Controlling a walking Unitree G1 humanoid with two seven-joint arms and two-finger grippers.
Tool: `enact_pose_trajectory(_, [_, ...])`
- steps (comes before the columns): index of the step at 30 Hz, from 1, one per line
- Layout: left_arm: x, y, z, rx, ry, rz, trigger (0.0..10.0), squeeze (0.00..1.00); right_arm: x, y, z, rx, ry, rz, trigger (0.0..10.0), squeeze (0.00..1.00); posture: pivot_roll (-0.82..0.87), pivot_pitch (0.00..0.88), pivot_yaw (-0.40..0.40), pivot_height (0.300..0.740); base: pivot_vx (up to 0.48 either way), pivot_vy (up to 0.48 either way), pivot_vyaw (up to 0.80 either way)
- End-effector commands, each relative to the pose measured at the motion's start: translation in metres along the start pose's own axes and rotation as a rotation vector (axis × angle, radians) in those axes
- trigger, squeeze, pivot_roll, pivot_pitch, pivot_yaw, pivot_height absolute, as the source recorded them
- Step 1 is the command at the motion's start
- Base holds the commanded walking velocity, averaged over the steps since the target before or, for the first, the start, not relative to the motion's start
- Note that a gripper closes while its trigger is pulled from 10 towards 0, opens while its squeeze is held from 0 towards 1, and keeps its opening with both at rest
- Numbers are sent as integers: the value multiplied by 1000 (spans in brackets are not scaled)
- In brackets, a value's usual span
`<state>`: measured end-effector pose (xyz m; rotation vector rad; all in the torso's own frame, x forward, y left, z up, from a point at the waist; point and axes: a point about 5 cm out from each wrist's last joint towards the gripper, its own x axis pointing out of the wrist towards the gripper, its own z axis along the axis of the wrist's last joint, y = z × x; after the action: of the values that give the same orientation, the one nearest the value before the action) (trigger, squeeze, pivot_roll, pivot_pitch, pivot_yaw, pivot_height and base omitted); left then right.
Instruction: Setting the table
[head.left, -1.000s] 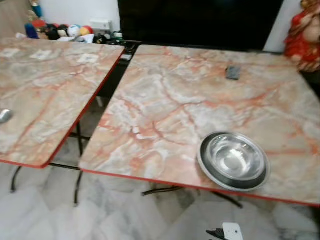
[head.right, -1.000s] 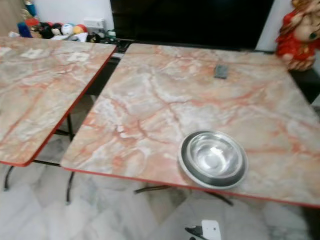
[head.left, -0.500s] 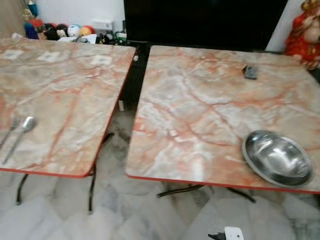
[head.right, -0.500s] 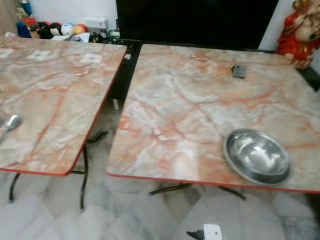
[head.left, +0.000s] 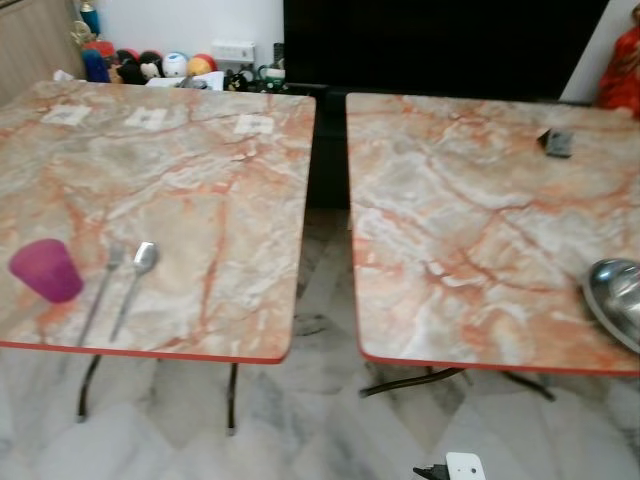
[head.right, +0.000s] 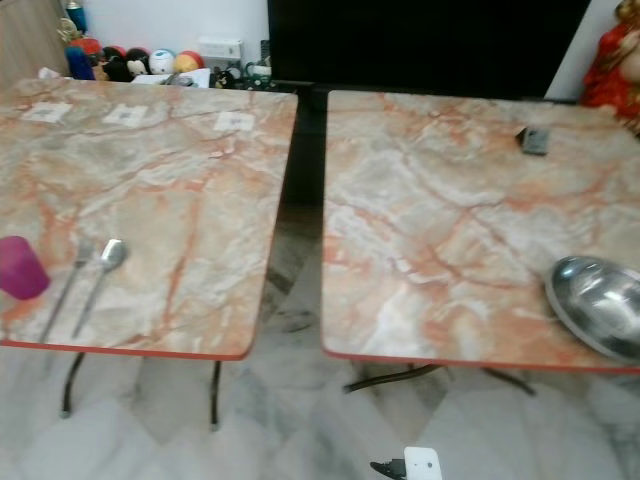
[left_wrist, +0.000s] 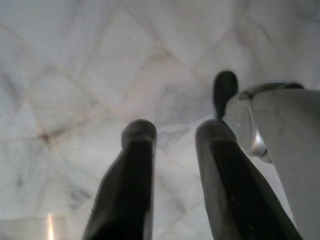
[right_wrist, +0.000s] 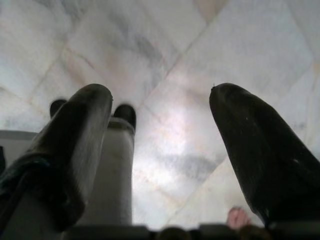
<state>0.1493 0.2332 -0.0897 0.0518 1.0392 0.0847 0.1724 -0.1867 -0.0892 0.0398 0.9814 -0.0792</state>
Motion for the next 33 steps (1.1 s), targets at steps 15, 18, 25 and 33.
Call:
enact_pose_trajectory(15, [-1, 2, -5, 4, 19, -2, 10000, 0, -1, 2, -7, -7, 21, 5, 10000, 0, -20, 123, -32, 740, 0, 461, 0])
enact_pose_trajectory(18, [-1, 3, -4, 3, 19, -1, 10000, 0, -1, 2, -7, -8, 23, 6, 10000, 0, -20, 123, -32, 740, 0, 461, 0])
enact_pose_trajectory(25, [-1, 5, -4, 3, 19, 2, 10000, 0, -1, 2, -8, -9, 25, 7, 10000, 0, -19, 124, -31, 740, 0, 458, 0])
enact_pose_trajectory(33, [-1, 4, -4, 4, 17, 2, 10000, 0, -1, 2, -7, -8, 16, 6, 10000, 0, -17, 113, -29, 740, 0, 458, 0])
